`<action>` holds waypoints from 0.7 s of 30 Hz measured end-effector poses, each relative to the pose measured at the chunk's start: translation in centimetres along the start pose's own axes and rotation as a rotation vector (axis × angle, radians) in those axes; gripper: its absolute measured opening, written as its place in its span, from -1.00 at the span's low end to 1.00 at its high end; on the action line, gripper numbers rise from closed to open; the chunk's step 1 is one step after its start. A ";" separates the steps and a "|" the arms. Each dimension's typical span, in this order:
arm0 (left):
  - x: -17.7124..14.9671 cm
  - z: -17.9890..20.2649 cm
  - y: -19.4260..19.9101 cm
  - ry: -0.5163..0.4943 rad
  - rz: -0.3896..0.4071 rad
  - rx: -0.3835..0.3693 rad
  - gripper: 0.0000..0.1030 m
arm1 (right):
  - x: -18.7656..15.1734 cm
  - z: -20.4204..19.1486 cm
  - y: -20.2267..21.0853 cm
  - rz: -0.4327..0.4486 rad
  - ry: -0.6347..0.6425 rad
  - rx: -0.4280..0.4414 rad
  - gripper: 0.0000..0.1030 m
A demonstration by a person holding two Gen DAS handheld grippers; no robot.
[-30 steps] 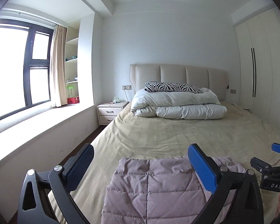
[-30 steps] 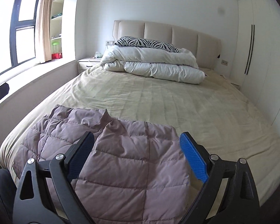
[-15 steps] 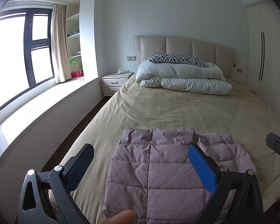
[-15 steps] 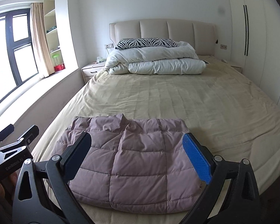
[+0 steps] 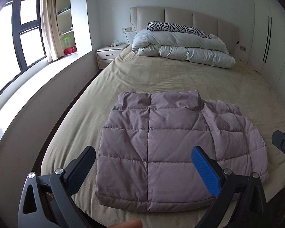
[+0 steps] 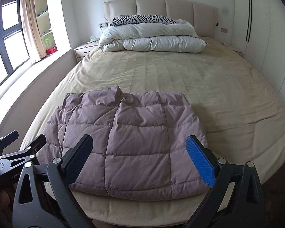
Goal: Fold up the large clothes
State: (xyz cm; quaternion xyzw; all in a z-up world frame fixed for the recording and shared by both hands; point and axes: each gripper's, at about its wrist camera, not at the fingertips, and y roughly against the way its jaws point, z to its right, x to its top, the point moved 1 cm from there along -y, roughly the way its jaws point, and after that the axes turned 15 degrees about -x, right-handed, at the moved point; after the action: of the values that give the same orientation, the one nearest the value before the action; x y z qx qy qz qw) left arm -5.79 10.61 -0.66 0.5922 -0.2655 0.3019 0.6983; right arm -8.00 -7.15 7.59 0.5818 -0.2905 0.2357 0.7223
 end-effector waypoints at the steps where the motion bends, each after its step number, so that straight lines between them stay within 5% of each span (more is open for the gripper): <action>1: -0.1 -0.1 -0.1 0.003 -0.004 -0.001 1.00 | 0.1 0.0 -0.2 -0.004 0.002 0.002 0.94; 21: -0.4 -0.2 -1.3 0.003 -0.045 0.005 1.00 | -0.5 -0.8 -1.6 -0.040 0.024 -0.012 0.94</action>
State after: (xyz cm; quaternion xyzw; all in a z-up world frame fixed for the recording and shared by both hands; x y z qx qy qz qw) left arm -5.14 10.57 -1.81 0.5992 -0.2503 0.2879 0.7039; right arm -7.20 -6.66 5.98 0.5801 -0.2716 0.2265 0.7338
